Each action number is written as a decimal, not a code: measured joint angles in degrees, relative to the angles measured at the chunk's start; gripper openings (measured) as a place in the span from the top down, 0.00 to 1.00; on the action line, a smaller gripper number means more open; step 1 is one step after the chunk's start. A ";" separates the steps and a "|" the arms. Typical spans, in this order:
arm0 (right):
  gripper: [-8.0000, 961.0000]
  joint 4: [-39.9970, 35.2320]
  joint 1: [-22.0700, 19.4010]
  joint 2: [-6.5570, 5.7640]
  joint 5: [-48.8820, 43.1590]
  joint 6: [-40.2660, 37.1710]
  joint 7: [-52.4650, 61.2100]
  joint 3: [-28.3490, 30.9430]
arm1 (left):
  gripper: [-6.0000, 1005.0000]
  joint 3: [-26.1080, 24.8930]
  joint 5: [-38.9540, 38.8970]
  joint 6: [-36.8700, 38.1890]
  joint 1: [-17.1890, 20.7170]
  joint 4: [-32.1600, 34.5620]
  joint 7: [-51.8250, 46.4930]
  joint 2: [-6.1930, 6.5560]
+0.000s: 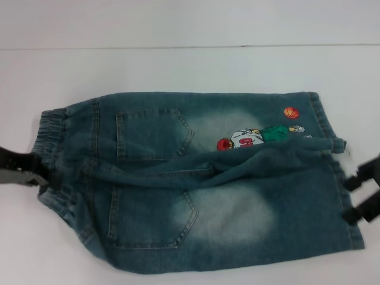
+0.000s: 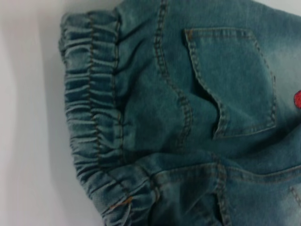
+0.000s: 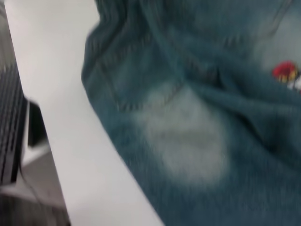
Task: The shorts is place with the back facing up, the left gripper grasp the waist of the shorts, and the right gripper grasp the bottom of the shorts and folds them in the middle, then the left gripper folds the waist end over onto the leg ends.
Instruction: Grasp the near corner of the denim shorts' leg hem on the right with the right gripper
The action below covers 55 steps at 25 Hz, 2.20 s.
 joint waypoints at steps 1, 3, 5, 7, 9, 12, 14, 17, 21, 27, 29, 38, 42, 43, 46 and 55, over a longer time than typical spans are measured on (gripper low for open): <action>0.02 -0.01 0.20 0.06 -1.30 -0.16 -0.07 -0.43 | 0.94 -0.01 0.00 -0.03 -0.32 -0.02 -0.07 0.06; 0.02 0.05 0.64 0.27 -4.16 -0.50 -0.11 -1.77 | 0.94 -0.07 0.00 -0.15 -0.90 -0.12 -0.16 0.15; 0.02 0.30 0.89 0.48 -6.08 -0.72 -0.12 -3.06 | 0.94 -0.12 0.00 -0.43 -1.30 -0.17 -0.20 0.21; 0.02 0.52 0.94 0.64 -7.21 -0.74 -0.12 -4.09 | 0.94 -0.06 0.00 -0.84 -1.59 -0.19 -0.23 0.25; 0.02 0.61 0.97 0.85 -8.74 -0.75 0.04 -4.99 | 0.94 -0.01 0.00 -1.05 -1.79 -0.20 -0.40 0.25; 0.02 0.79 1.12 1.07 -11.05 -0.91 0.42 -6.21 | 0.94 0.03 0.01 -1.10 -2.15 -0.21 -0.82 0.32; 0.02 1.18 1.29 1.19 -11.95 -1.00 0.54 -7.47 | 0.94 0.02 0.01 -1.00 -2.40 -0.21 -0.91 0.35; 0.02 2.32 1.66 1.45 -12.99 -0.73 0.52 -8.82 | 0.94 -0.01 0.01 -0.92 -2.48 -0.24 -0.96 0.35; 0.02 3.84 2.14 1.96 -13.76 0.05 0.37 -9.52 | 0.94 0.01 0.01 -0.78 -2.50 -0.31 -1.03 0.35; 0.02 6.02 2.34 2.26 -14.12 2.04 0.62 -11.68 | 0.94 -0.05 0.01 -0.64 -2.52 -0.31 -1.08 0.24; 0.02 6.28 2.45 2.44 -14.13 2.44 0.64 -11.91 | 0.94 0.00 0.01 -0.60 -2.48 -0.31 -1.12 0.14; 0.02 8.20 3.82 3.34 -16.10 4.30 0.67 -12.53 | 0.94 -0.11 0.01 -0.59 -2.34 -0.29 -1.16 -0.03; 0.02 8.23 4.14 4.02 -16.44 4.73 0.67 -12.78 | 0.94 -0.04 0.01 -0.59 -2.31 -0.29 -1.17 -0.06; 0.02 8.23 4.17 4.12 -16.49 4.91 0.67 -12.85 | 0.94 0.00 0.01 -0.59 -2.25 -0.29 -1.17 -0.08; 0.02 8.24 4.30 4.38 -16.53 5.39 0.79 -13.04 | 0.94 -0.09 0.01 -0.56 -2.06 -0.29 -1.17 -0.14; 0.02 8.92 4.75 5.02 -16.54 6.94 1.54 -14.15 | 0.94 -0.26 0.01 -0.42 -1.81 -0.30 -1.16 -0.15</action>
